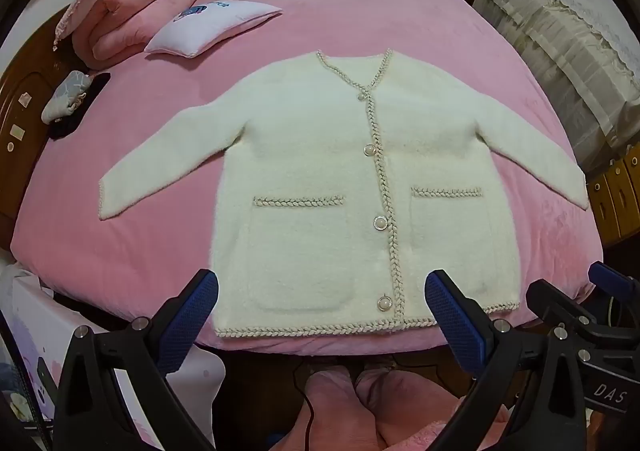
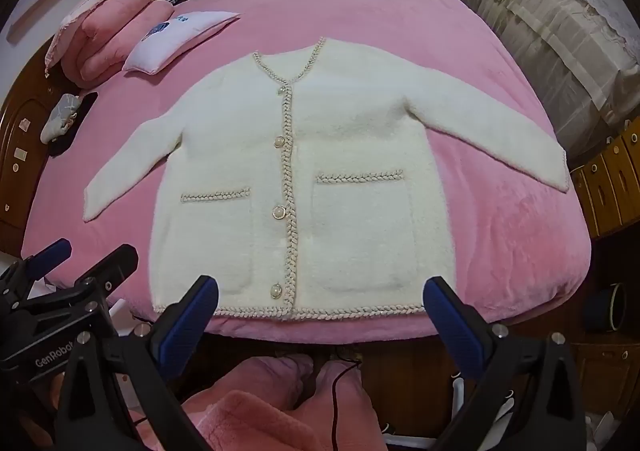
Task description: Fold large clothes
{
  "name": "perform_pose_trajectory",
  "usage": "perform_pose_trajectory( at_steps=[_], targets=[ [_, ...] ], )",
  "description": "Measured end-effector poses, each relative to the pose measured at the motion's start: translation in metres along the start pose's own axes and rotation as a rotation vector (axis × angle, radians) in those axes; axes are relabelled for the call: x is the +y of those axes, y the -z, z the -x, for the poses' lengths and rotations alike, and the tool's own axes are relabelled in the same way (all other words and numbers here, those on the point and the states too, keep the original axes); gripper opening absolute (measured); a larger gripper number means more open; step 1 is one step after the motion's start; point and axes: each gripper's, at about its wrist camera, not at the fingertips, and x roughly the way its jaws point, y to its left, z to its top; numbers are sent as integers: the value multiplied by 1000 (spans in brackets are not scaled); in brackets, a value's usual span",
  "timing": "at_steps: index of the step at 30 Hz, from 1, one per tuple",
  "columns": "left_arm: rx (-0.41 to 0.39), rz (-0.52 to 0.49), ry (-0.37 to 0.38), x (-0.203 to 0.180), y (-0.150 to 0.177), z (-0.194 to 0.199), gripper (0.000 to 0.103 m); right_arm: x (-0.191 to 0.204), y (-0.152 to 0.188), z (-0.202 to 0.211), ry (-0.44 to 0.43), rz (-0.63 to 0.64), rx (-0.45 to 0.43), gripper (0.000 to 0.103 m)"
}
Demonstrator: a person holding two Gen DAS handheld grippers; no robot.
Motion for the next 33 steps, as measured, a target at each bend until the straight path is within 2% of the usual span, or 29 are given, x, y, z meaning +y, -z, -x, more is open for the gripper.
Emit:
perform_pose_trajectory(
  at_steps=[15,25,33],
  targets=[
    [-3,10,-1,-4,-3,2,102,-3,3,-2,12,6,-3,103],
    [0,17,-10,-11,-3,4,102,-5,-7,4,7,10,-8,103],
    [-2,40,-33,-23,0,7,102,-19,-4,1,-15,39,-15,102]
  ],
)
